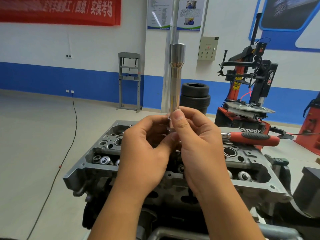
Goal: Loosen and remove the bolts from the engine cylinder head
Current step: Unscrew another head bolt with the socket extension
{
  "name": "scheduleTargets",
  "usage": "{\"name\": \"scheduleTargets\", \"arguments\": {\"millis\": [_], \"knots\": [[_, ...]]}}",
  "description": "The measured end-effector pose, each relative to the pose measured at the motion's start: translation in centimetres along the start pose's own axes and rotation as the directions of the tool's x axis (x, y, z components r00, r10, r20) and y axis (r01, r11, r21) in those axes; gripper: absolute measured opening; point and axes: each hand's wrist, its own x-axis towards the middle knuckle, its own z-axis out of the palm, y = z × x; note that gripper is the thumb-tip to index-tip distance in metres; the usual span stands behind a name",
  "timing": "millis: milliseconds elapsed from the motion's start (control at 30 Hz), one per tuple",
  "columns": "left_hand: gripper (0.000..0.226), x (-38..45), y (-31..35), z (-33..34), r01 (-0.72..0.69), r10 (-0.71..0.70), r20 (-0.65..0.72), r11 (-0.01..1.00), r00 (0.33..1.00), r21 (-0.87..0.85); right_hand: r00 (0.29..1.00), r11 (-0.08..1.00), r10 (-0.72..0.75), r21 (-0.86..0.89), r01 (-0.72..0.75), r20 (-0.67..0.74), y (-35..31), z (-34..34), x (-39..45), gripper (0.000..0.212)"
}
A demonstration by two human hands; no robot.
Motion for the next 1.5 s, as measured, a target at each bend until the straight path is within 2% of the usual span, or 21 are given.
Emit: {"name": "scheduleTargets", "arguments": {"millis": [133, 200, 267, 333, 433, 667, 833, 900, 1100, 1200, 1300, 1500], "knots": [[0.028, -0.37, -0.32, 0.33, -0.017, 0.022, -0.124, 0.999, 0.992, 0.039, 1.000, 0.999, -0.011, -0.049, 0.010, -0.021, 0.12, -0.20, -0.12, 0.021], [0.022, -0.36, -0.34, 0.04, -0.029, 0.032, -0.090, 0.999, 0.995, 0.036, 1.000, 0.998, -0.009, -0.063, 0.007, -0.025, 0.18, -0.21, -0.16, 0.015], [0.015, -0.22, -0.19, -0.28, -0.015, 0.015, 0.001, 1.000, 1.000, -0.017, 0.999, 0.996, -0.009, -0.083, 0.006, -0.034, 0.21, -0.27, -0.10, 0.006], [0.021, -0.11, -0.02, -0.40, 0.018, -0.015, 0.057, 0.998, 0.998, -0.055, 0.999, 0.995, -0.005, -0.099, 0.001, -0.038, 0.22, -0.37, -0.02, 0.014], [0.021, -0.07, -0.06, -0.34, 0.019, -0.019, 0.023, 1.000, 1.000, -0.018, 1.000, 0.996, 0.014, -0.083, -0.016, -0.020, 0.02, -0.20, 0.01, 0.020], [0.012, -0.37, -0.19, -0.13, -0.016, 0.016, -0.049, 1.000, 0.999, 0.003, 0.999, 0.996, -0.003, -0.084, 0.000, -0.040, 0.33, -0.34, -0.04, 0.010], [0.021, 0.06, 0.16, -0.33, 0.070, -0.069, 0.021, 0.994, 0.997, -0.081, 0.999, 0.992, -0.024, -0.127, 0.027, 0.025, 0.30, -0.16, 0.11, 0.024], [0.020, 0.15, 0.35, -0.15, 0.080, -0.078, 0.041, 0.995, 0.996, -0.061, 1.000, 0.995, -0.017, -0.101, 0.020, 0.026, 0.30, -0.12, 0.13, 0.022], [0.022, -0.30, 0.32, 0.26, -0.006, 0.008, -0.087, 1.000, 0.996, 0.020, 0.999, 0.997, -0.017, -0.074, 0.013, -0.049, 0.45, -0.30, 0.22, 0.025], [0.013, -0.10, 0.33, 0.17, 0.034, -0.034, 0.005, 0.999, 0.999, -0.035, 0.999, 0.997, -0.020, -0.079, 0.017, -0.036, 0.45, -0.24, 0.22, 0.026], [0.016, -0.02, 0.26, 0.08, 0.053, -0.052, 0.048, 0.998, 0.997, -0.019, 1.000, 0.997, -0.023, -0.080, 0.021, -0.013, 0.37, -0.16, 0.16, 0.029], [0.019, -0.30, 0.10, 0.29, 0.063, -0.055, -0.110, 0.995, 0.992, 0.074, 1.000, 0.999, -0.011, -0.042, 0.011, -0.003, 0.25, -0.13, 0.05, 0.021]]}}
